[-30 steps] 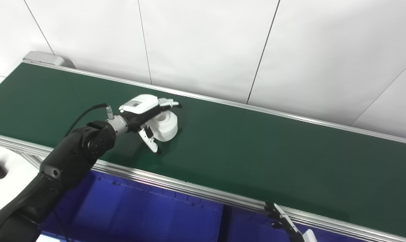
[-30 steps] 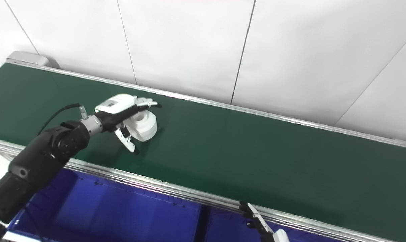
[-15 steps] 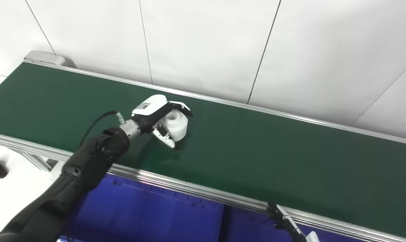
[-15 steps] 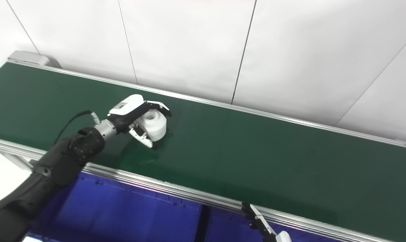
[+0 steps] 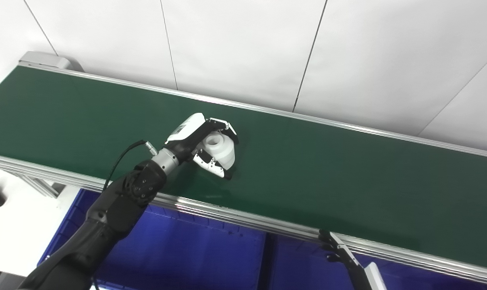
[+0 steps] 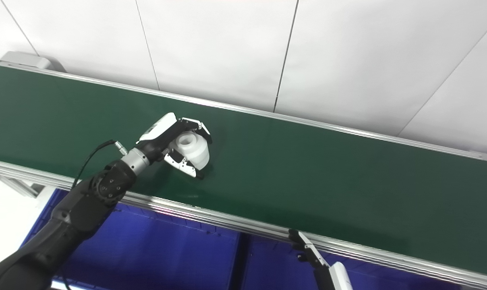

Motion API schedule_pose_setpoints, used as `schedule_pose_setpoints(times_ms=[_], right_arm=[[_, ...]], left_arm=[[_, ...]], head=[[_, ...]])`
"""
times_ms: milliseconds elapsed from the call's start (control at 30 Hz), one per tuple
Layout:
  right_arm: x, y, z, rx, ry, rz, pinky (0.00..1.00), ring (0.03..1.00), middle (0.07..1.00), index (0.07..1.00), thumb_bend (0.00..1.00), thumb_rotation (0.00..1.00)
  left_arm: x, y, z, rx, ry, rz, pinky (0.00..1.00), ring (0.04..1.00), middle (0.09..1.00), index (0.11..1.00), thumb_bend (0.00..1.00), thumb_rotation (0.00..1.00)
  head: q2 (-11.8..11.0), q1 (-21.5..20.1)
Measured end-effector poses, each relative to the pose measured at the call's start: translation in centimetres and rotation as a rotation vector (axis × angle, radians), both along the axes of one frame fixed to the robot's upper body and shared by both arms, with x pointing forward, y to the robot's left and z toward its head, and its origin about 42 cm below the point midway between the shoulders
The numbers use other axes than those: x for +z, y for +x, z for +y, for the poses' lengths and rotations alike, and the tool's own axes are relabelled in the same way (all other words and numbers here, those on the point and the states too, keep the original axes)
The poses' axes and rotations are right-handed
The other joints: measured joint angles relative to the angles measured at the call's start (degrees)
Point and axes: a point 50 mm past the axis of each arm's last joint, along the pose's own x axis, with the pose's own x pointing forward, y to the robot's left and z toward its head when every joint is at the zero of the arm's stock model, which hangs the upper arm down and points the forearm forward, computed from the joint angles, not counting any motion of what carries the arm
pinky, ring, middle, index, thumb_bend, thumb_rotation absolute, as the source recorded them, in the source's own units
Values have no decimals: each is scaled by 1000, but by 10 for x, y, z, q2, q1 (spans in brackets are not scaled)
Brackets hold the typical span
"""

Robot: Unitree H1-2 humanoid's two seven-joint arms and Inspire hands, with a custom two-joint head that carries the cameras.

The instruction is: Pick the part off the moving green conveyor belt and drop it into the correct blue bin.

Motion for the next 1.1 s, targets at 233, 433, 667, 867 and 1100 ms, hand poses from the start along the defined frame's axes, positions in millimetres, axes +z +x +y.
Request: schedule_pose_setpoints(times_ms=[233,433,667,867,1100], right_arm=[[7,-2,3,-1,-4,-16,728,811,853,891,931,503],[14,-4,5,-10,-3,-8,727,808,847,884,938,468],[19,-4,8,-7,2,-3,726,812,850,888,938,467],[27,1,12,5,8,-10,720,805,847,880,935,441],[30,11,12,5,18,-22,717,807,849,879,946,477]], left_arm=[[23,-44,8,0,-102,-44,486,477,507,477,500,0],[24,-97,10,-14,-160,-28,489,482,509,471,500,0],[6,-152,12,-35,-214,80,451,458,511,483,501,0],[-15,-200,15,-39,-237,238,471,463,509,480,500,0],[-17,-204,11,-118,-214,277,515,480,511,468,499,0]], head=[[21,-20],[30,-31],[55,-45],[88,-61],[98,-56]])
